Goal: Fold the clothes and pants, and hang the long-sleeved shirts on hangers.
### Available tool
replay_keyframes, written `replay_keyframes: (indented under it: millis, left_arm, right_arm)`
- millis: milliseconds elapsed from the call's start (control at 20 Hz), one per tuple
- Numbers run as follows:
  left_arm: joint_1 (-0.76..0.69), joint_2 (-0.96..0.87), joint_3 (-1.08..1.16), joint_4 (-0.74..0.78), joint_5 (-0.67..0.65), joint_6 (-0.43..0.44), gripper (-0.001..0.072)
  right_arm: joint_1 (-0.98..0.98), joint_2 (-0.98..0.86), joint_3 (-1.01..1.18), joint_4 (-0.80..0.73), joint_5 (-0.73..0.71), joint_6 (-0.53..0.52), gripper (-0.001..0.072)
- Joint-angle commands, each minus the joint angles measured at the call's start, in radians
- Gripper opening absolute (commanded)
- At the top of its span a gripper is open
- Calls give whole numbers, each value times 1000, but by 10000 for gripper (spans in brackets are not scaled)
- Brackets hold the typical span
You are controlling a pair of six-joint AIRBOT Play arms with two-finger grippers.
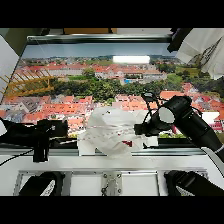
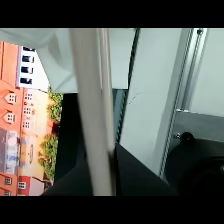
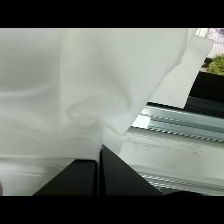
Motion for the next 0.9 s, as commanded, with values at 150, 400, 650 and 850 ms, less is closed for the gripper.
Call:
replay_keyframes:
  millis: [150,400,650,850]
  left_arm:
    - [-10,-75,37,-7,-27,3,18]
    - [-10,-79,29,-6,-30,3,18]
    - [-10,-79,-14,-5,-28,4,18]
    - [-10,-78,-14,-6,-17,4,18]
  right_arm:
    - [1,0,0,0,-1,0,21]
    - [1,0,0,0,-1,0,20]
    - [1,0,0,1,-11,1,21]
    - [1,0,0,0,-19,0,21]
